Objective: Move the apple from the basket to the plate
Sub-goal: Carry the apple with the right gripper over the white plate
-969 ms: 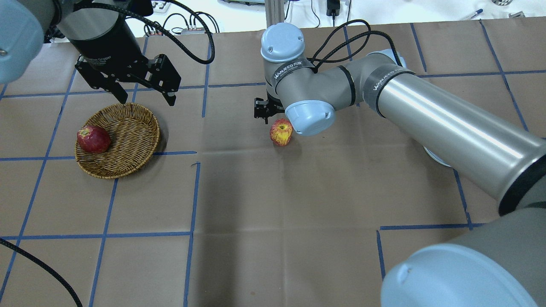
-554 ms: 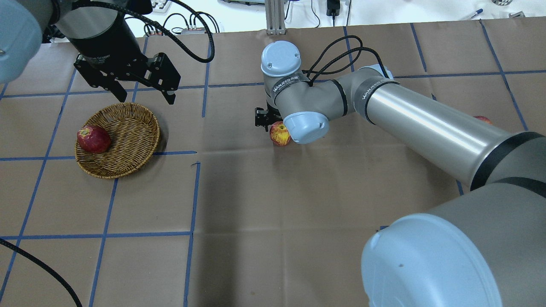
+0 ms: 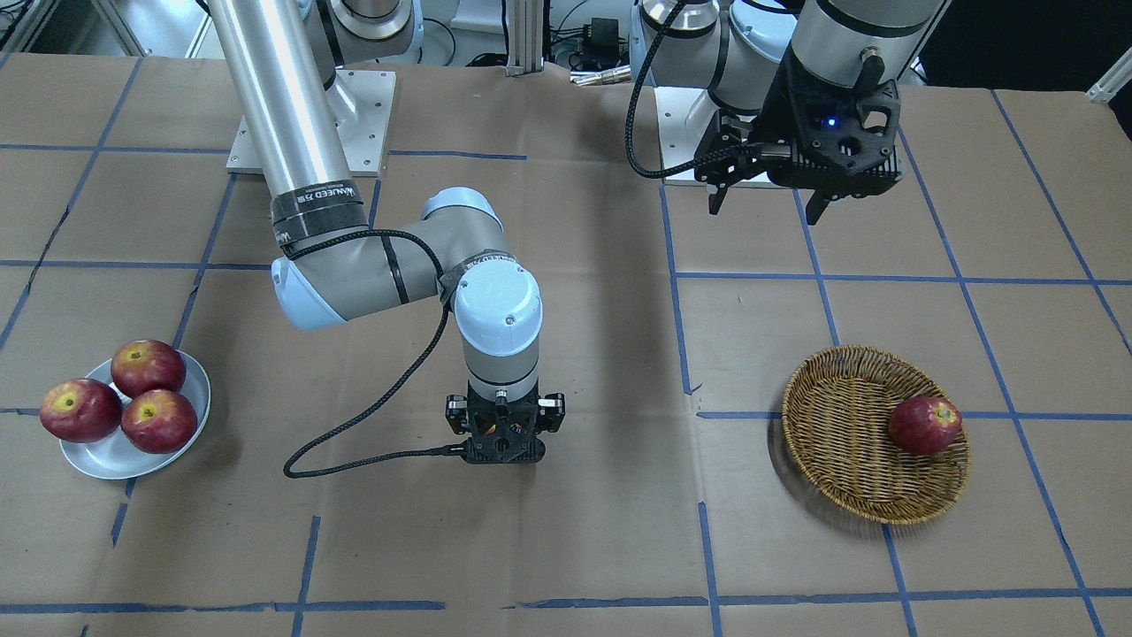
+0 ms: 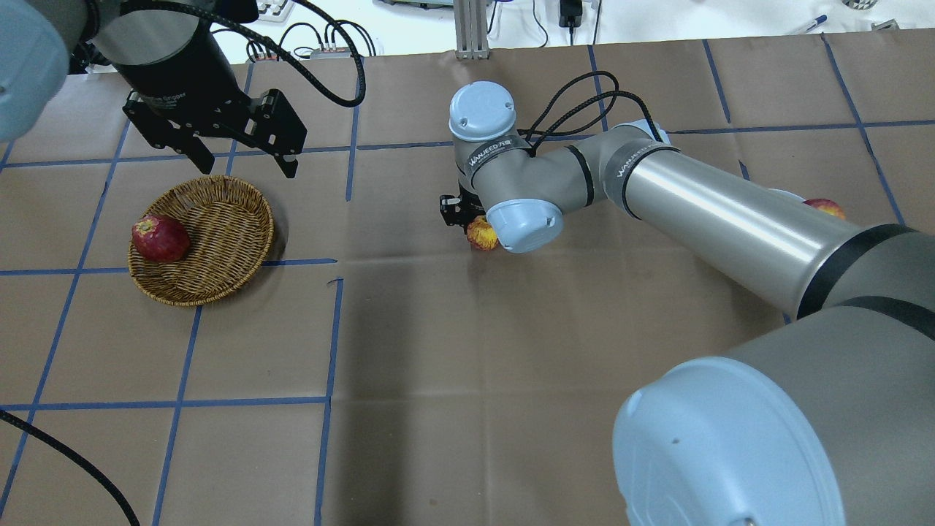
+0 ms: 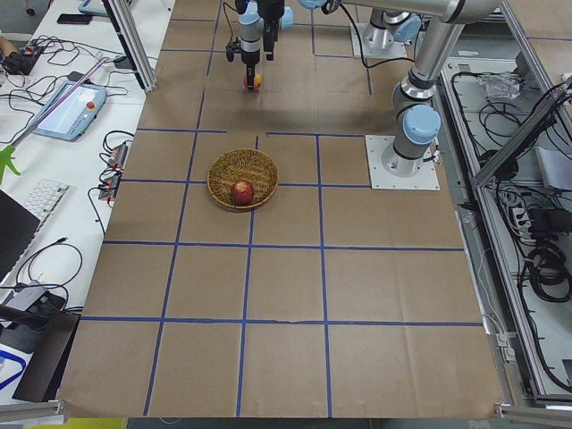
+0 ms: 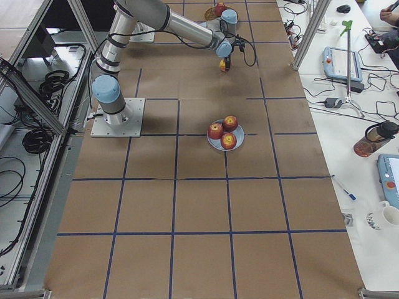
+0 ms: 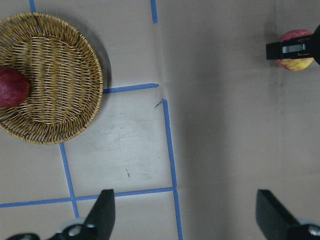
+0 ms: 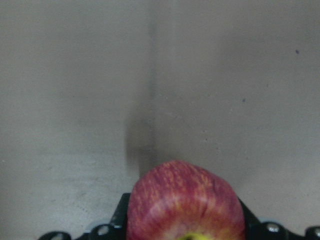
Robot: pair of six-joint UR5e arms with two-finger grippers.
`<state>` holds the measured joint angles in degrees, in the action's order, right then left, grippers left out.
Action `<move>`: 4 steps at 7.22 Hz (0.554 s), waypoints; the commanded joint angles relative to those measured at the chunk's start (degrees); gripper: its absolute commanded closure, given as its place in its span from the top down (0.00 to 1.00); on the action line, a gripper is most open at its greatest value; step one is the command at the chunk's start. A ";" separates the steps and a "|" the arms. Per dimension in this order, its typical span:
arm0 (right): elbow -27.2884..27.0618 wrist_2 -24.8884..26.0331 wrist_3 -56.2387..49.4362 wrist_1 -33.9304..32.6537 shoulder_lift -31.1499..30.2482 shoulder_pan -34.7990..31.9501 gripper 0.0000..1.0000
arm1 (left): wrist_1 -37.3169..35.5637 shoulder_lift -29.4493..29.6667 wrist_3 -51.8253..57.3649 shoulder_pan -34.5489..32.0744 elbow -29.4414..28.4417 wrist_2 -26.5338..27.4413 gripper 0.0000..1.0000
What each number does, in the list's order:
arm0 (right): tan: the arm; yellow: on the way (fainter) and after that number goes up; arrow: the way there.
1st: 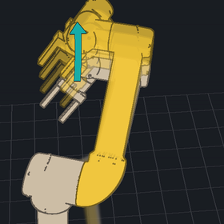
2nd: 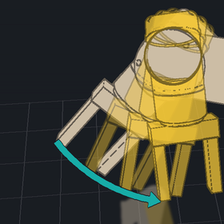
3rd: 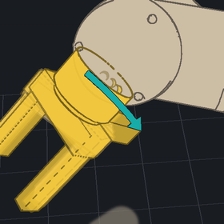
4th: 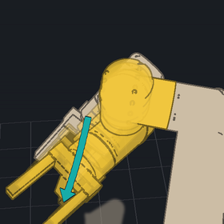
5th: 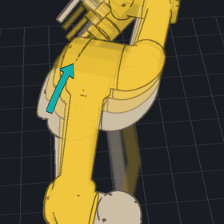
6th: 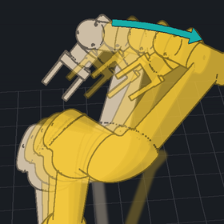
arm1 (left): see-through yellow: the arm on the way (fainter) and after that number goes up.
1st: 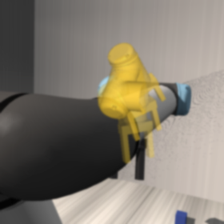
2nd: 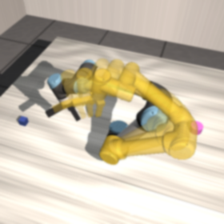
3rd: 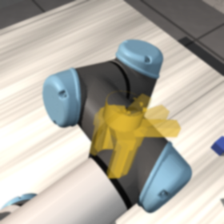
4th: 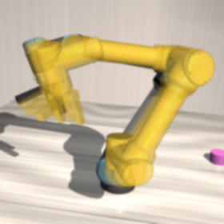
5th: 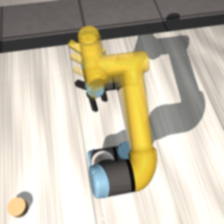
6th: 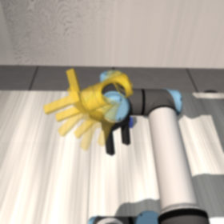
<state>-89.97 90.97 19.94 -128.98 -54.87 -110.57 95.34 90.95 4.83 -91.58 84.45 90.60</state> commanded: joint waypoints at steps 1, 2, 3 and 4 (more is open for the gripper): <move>0.76 0.17 -0.25 0.14 -1.29 0.52 0.61 | -1.55 0.28 -0.09 -0.09 0.02 0.98 0.99; 0.68 0.09 -0.34 1.27 -4.17 1.57 0.62 | -1.56 0.55 -0.09 -0.09 0.02 0.81 0.99; 0.15 0.09 -2.16 5.46 -8.37 3.50 0.62 | -1.65 0.64 -0.09 -0.09 0.10 0.72 0.99; -0.37 -0.09 -7.49 10.98 -12.42 8.30 0.61 | -1.65 0.55 -0.09 -0.09 0.02 0.63 0.99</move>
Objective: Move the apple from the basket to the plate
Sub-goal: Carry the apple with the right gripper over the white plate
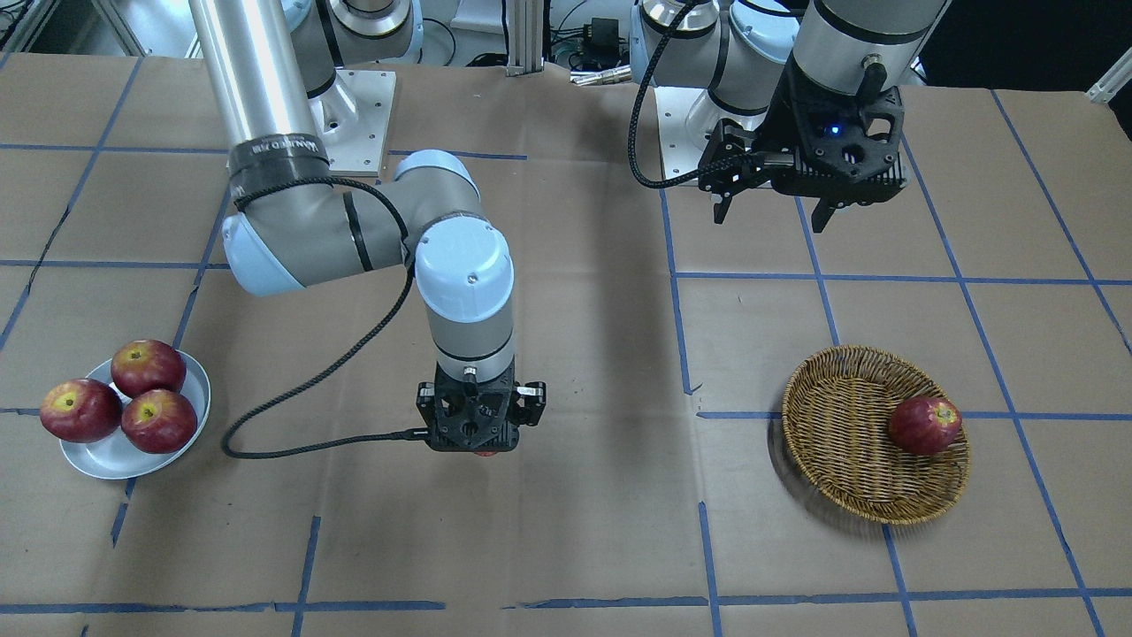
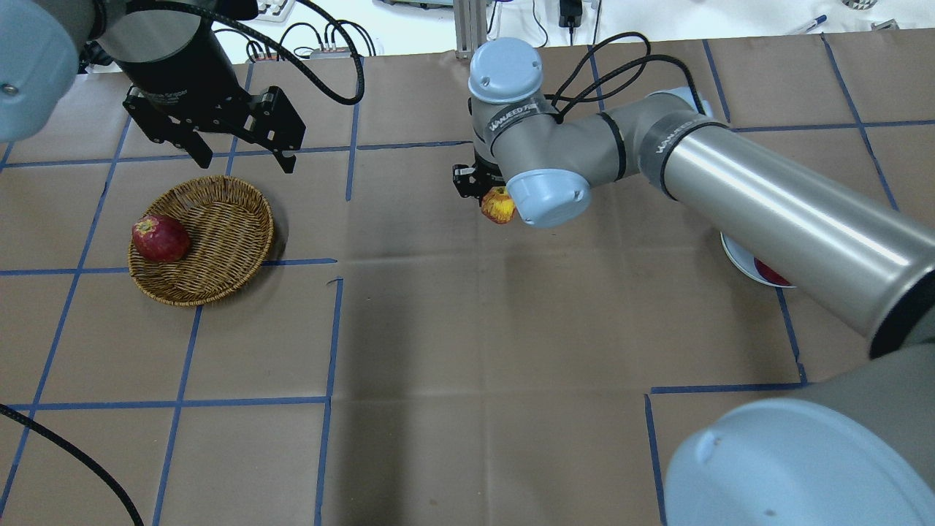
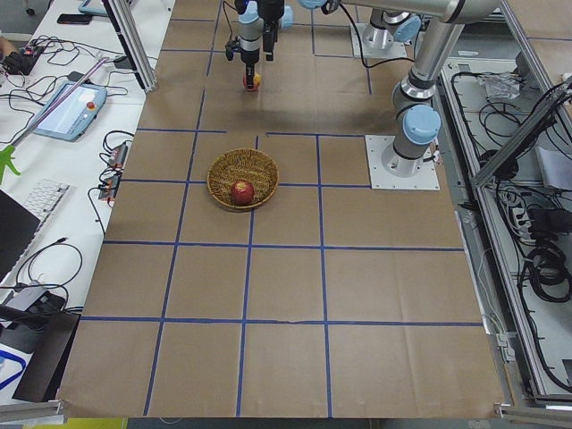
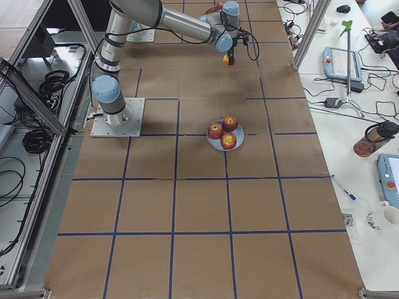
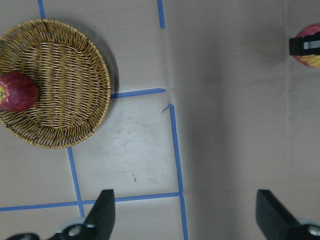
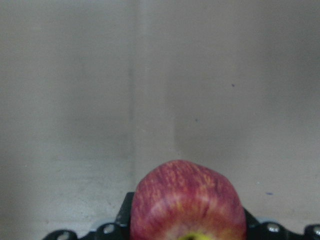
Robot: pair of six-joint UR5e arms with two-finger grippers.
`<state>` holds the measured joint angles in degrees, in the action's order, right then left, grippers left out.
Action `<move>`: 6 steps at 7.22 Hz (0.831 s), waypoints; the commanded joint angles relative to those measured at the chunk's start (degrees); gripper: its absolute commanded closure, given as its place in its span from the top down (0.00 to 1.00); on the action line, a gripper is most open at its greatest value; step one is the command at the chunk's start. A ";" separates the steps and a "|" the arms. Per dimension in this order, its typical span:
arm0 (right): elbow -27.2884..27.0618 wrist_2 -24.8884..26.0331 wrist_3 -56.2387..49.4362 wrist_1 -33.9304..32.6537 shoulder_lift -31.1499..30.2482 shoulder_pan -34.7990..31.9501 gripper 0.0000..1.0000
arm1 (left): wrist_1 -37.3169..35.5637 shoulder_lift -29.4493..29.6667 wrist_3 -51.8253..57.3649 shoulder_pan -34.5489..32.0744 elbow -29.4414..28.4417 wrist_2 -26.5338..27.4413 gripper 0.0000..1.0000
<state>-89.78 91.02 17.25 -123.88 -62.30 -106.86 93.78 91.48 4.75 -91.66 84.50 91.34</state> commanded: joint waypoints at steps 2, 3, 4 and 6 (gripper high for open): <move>-4.85 -0.58 -20.26 9.36 -11.84 17.23 0.62 | 0.00 -0.25 -0.01 -0.01 0.05 -0.11 0.99; -7.75 -0.58 -25.11 9.36 -14.40 22.78 0.61 | 0.00 -0.16 -0.01 -0.01 0.05 -0.20 0.99; -10.13 -0.06 -28.99 9.36 -16.51 27.36 0.61 | 0.00 -0.16 -0.01 -0.01 0.05 -0.20 0.99; -12.87 -0.67 -39.52 8.49 -16.97 36.32 0.61 | 0.00 0.10 -0.01 -0.01 0.05 -0.20 0.99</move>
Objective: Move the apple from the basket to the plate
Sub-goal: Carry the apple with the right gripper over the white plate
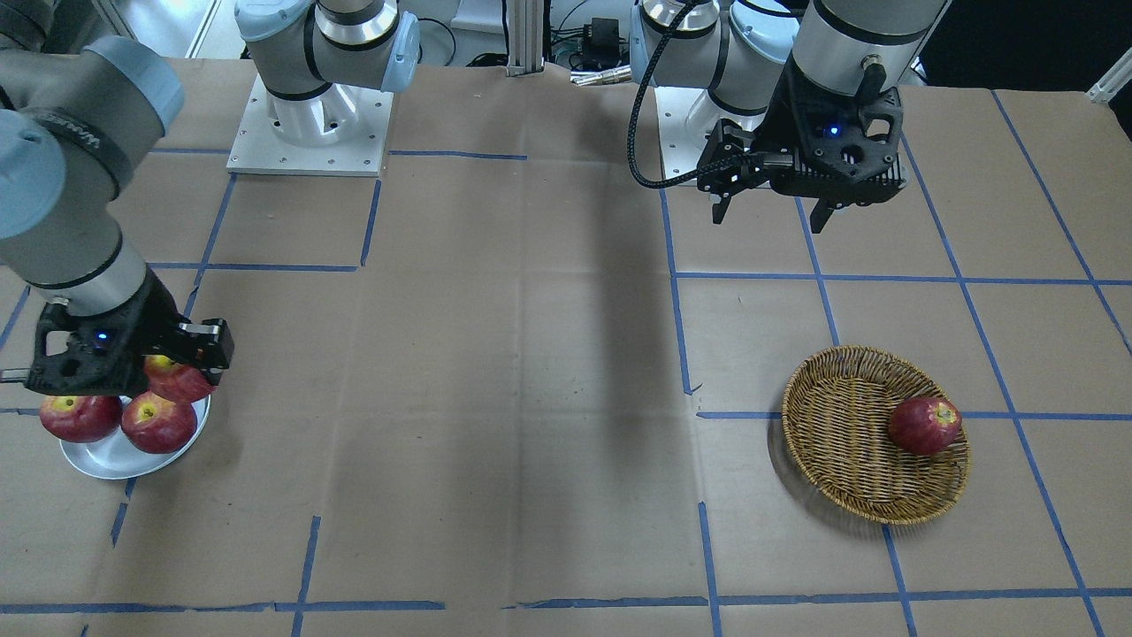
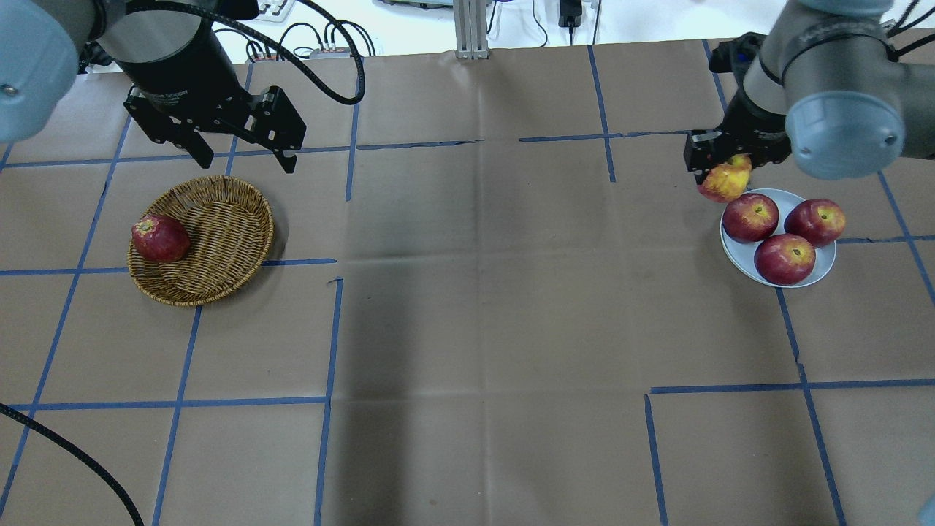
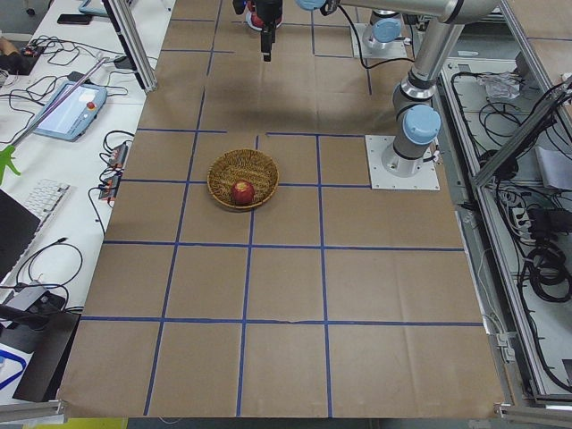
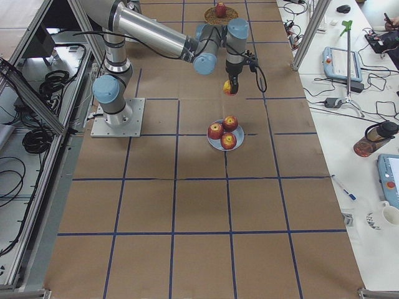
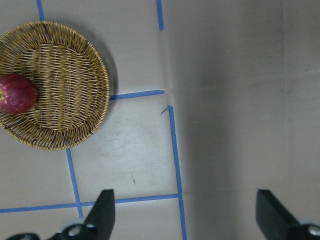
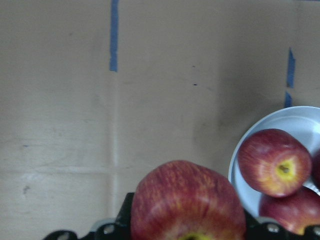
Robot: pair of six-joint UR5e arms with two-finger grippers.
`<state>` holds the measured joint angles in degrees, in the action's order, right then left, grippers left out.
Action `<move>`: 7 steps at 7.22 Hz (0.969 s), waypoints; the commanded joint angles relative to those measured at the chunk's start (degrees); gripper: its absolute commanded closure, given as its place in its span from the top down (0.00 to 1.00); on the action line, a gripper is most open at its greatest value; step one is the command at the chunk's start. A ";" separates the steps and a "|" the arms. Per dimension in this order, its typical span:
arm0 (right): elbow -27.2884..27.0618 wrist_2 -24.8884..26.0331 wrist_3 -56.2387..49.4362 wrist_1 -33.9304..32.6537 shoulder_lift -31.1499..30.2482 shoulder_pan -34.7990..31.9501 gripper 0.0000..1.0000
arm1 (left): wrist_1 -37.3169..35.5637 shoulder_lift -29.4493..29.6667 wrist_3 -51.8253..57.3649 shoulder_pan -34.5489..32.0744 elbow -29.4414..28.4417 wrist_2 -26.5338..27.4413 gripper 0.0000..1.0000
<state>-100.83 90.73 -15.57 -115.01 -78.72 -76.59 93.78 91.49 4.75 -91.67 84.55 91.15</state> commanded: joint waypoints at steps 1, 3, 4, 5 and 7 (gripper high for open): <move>-2.27 -0.64 -13.02 -0.73 0.06 10.10 0.61 | 0.00 0.09 0.00 0.00 0.00 0.00 0.99; -3.76 -0.73 -18.59 -5.71 3.11 13.65 0.61 | 0.00 0.00 0.00 0.00 0.00 0.00 0.99; -3.85 -0.73 -18.79 -6.97 4.88 14.01 0.61 | 0.00 0.00 0.00 0.00 0.00 0.00 0.99; -3.85 -0.73 -18.53 -6.98 4.81 13.66 0.61 | 0.00 0.00 0.00 0.00 0.00 0.00 0.99; -3.76 -3.26 -18.26 -7.76 4.46 13.13 0.61 | 0.00 0.00 0.00 0.00 0.00 0.00 0.99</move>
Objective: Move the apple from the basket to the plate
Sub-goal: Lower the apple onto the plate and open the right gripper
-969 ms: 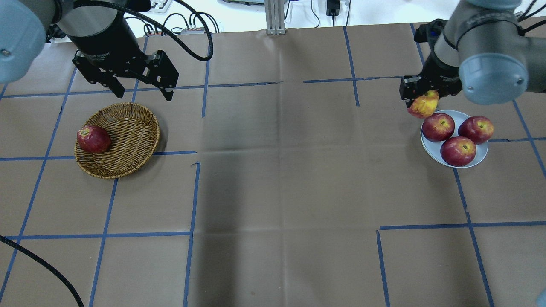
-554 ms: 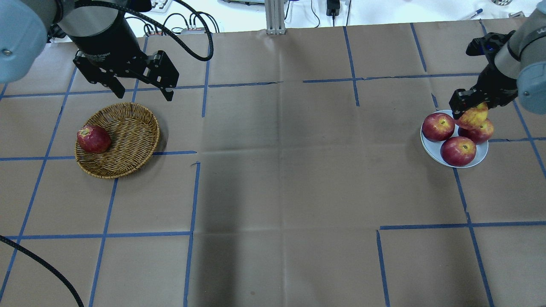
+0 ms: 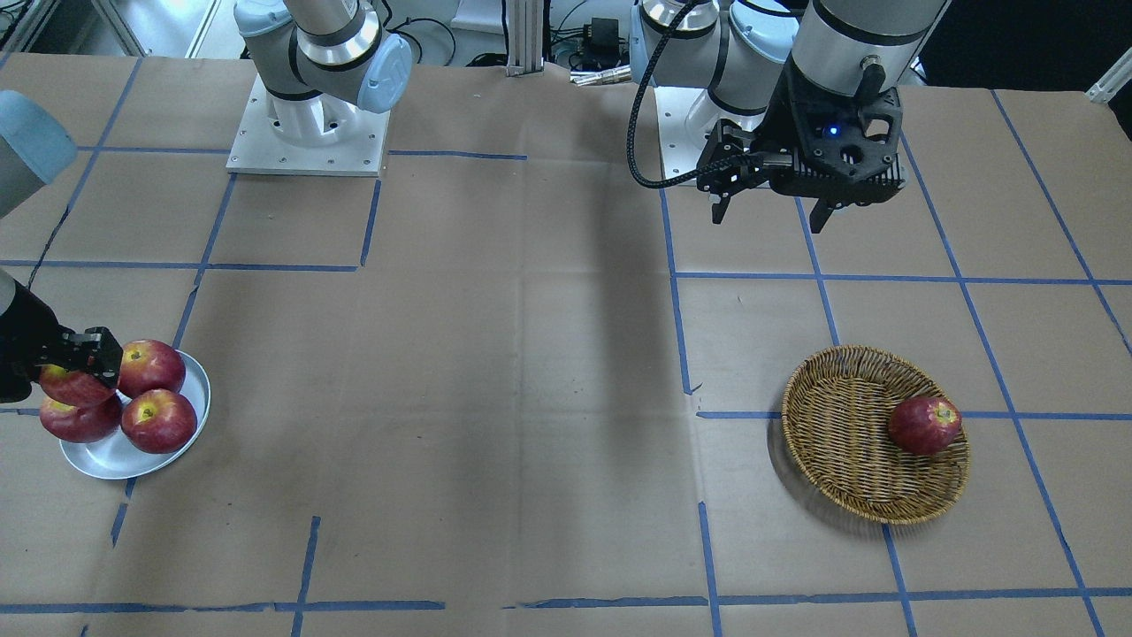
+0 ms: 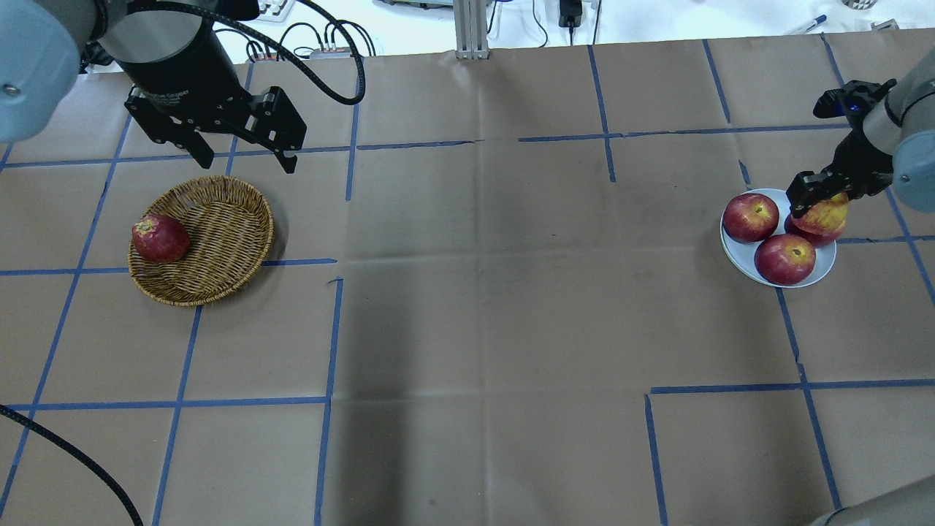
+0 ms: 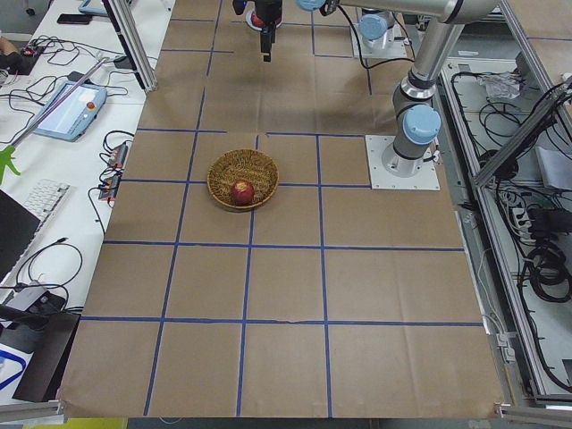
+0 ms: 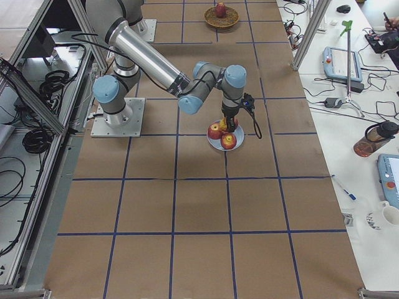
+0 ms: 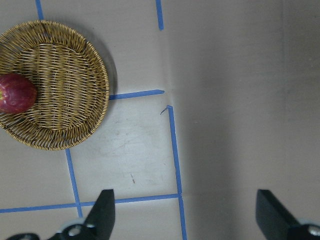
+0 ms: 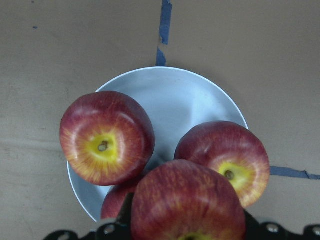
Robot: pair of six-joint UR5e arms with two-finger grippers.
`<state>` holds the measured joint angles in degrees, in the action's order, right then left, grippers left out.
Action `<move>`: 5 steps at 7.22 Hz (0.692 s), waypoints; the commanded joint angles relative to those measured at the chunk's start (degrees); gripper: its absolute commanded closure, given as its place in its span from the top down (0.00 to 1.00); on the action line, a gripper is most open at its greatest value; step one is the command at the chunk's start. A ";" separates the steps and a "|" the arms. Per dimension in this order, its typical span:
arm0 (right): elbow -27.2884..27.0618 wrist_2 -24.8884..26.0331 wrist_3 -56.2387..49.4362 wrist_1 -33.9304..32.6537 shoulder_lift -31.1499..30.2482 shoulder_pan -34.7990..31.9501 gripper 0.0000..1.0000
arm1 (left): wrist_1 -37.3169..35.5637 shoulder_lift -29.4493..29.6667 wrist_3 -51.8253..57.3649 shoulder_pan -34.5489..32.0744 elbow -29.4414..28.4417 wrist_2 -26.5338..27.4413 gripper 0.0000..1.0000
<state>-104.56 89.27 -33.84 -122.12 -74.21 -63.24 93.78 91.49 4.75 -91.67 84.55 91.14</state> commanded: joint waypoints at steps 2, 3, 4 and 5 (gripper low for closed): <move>-0.03 -1.82 0.00 -1.54 0.82 -1.44 0.63 | 0.00 0.00 0.00 0.00 0.00 0.00 0.99; -0.11 -1.82 0.00 -1.54 1.26 -1.44 0.65 | 0.00 0.17 0.00 0.00 0.00 -0.09 0.99; 0.15 -1.65 -0.09 -1.54 2.22 -1.44 0.70 | 0.00 0.18 0.00 0.00 0.00 0.00 0.99; 0.41 -1.47 -0.18 -1.80 2.84 -1.18 0.83 | 0.00 0.09 0.00 0.00 0.00 0.00 0.99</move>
<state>-104.43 87.62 -33.91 -123.72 -72.23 -64.58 93.78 91.62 4.75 -91.67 84.55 91.12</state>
